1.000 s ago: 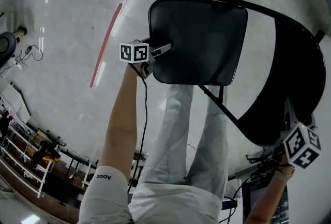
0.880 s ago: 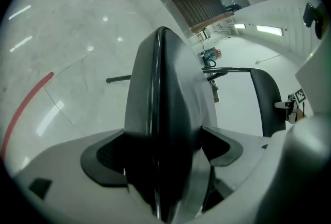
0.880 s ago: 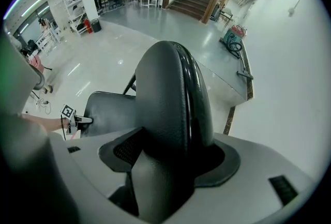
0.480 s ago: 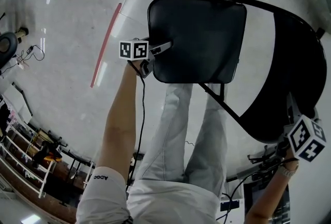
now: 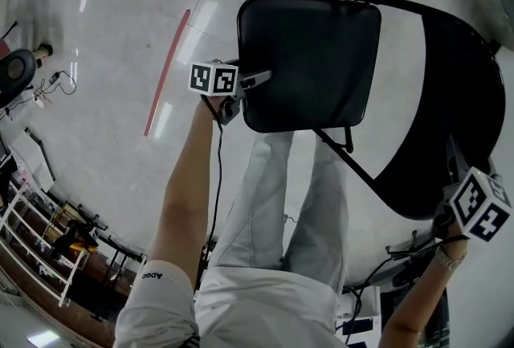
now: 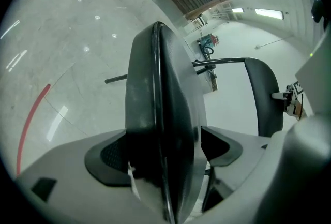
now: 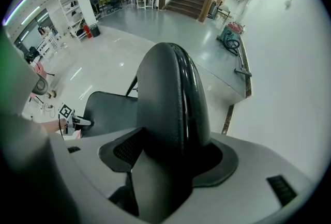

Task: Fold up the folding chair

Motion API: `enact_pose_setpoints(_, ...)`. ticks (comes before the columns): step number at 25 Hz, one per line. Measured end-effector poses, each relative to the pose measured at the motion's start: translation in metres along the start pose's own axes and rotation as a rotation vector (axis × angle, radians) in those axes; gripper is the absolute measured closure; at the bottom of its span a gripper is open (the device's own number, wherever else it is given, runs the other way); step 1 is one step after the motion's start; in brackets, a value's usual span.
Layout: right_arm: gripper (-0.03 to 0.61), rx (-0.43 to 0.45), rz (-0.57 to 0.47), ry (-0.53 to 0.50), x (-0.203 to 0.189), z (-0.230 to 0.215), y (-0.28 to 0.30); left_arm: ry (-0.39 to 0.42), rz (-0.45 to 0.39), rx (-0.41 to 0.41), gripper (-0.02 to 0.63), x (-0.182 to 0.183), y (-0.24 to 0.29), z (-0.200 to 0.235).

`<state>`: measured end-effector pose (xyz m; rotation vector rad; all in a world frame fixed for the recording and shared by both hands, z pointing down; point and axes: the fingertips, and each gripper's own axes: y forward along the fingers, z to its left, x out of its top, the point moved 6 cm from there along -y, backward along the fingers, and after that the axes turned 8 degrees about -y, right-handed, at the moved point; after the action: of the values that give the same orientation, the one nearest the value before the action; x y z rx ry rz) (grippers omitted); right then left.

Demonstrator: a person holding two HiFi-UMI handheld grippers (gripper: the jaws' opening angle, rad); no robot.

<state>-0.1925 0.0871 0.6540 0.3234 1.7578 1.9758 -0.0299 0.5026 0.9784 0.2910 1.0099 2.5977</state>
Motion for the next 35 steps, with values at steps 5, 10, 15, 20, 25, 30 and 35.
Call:
enact_pose_setpoints(5, 0.296, 0.102, -0.033, 0.032, -0.004, -0.028, -0.014, 0.056, 0.022, 0.012, 0.186, -0.007, -0.001, -0.049)
enact_pose_setpoints(10, 0.296, 0.174, -0.058, 0.054, -0.009, -0.059, -0.036, 0.052, -0.024, -0.016, 0.186, -0.012, -0.002, -0.11)
enact_pose_setpoints(15, 0.296, 0.236, -0.084, 0.086, -0.016, -0.086, -0.044, 0.173, -0.045, 0.019, 0.186, -0.017, 0.009, -0.167)
enact_pose_setpoints(20, 0.296, 0.269, -0.113, 0.115, -0.028, -0.127, -0.056, 0.332, -0.019, 0.049, 0.186, -0.025, 0.027, -0.238)
enact_pose_setpoints(25, 0.296, 0.303, -0.132, 0.136, -0.033, -0.152, -0.073, 0.406, -0.047, 0.026, 0.186, -0.035, 0.039, -0.303)
enact_pose_setpoints(30, 0.296, 0.25, -0.113, 0.14, -0.039, -0.19, -0.105, 0.485, -0.04, 0.006, 0.186, -0.049, 0.05, -0.392)
enact_pose_setpoints(35, 0.296, 0.2, -0.097, 0.125, -0.049, -0.194, -0.098, 0.534, -0.011, -0.018, 0.186, -0.064, 0.083, -0.432)
